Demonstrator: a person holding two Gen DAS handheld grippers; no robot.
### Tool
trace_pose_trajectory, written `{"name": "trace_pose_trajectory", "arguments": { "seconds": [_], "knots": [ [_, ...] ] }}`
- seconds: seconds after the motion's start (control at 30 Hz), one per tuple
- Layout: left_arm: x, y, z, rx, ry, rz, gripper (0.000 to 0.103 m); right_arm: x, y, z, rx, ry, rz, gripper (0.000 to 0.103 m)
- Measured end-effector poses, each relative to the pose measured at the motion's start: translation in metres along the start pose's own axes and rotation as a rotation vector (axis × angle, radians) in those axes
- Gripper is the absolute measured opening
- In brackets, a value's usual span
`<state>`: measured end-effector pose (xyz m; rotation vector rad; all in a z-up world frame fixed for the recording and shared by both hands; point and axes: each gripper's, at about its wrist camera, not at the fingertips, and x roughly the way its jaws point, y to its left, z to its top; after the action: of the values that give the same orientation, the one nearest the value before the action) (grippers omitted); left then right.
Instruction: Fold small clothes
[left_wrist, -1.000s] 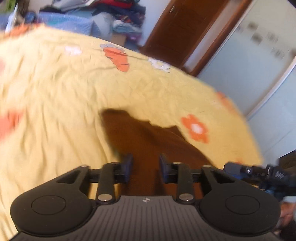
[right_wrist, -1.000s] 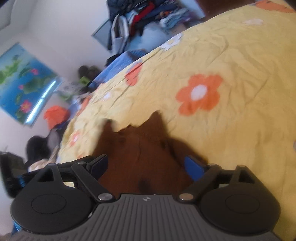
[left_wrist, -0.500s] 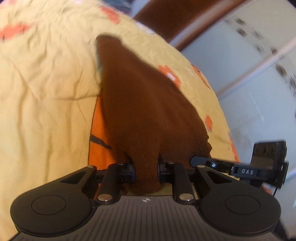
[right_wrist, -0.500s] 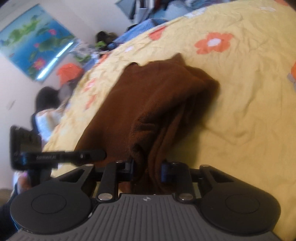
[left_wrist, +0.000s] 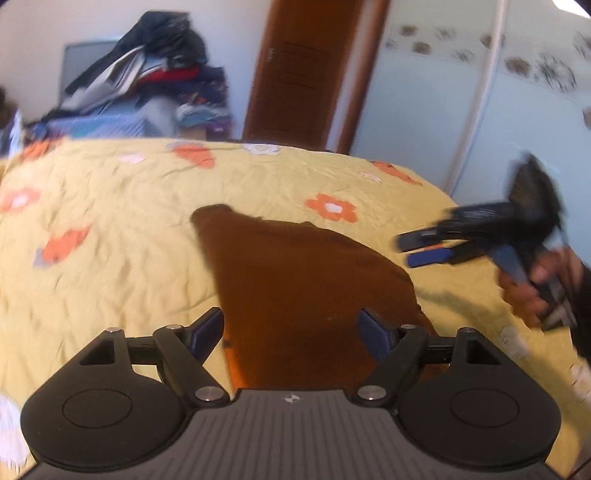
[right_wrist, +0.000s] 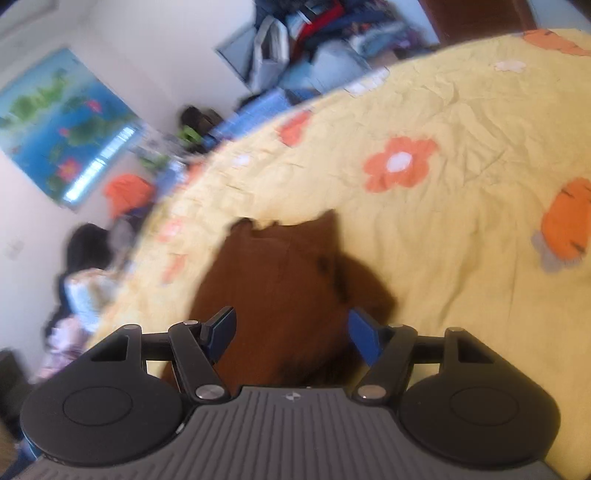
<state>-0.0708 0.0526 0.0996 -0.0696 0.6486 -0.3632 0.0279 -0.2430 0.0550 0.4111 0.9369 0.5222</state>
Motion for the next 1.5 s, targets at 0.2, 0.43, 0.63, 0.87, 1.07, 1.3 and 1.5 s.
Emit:
{"name": "trace_pose_trajectory", "arguments": {
  "seconds": [0.2,0.43,0.63,0.87,1.07,1.3,1.5],
  "knots": [
    [0.019,-0.013,-0.011,0.022,0.050,0.014,0.080,0.007,0.027,0.001,-0.220,0.022,-0.009,0.017],
    [0.061,-0.029,-0.030,0.069,0.113,0.000,0.084,0.035,-0.005,0.009,-0.197,0.042,-0.145,0.013],
    [0.039,-0.036,-0.016,0.150,0.088,-0.014,0.085,-0.003,0.026,0.024,-0.156,-0.127,-0.077,0.040],
    [0.087,-0.054,-0.021,0.224,0.142,0.040,0.099,0.102,0.113,0.048,-0.314,0.075,0.071,0.070],
    [0.088,-0.057,-0.031,0.209,0.108,0.047,0.101,0.145,0.093,0.052,-0.315,0.093,0.006,0.064],
    [0.085,-0.055,-0.031,0.199,0.097,0.036,0.103,0.134,0.141,0.055,-0.383,0.071,0.005,0.065],
    [0.085,-0.053,-0.030,0.193,0.101,0.038,0.103,0.182,0.132,0.050,-0.455,0.050,-0.036,0.078]
  ]
}}
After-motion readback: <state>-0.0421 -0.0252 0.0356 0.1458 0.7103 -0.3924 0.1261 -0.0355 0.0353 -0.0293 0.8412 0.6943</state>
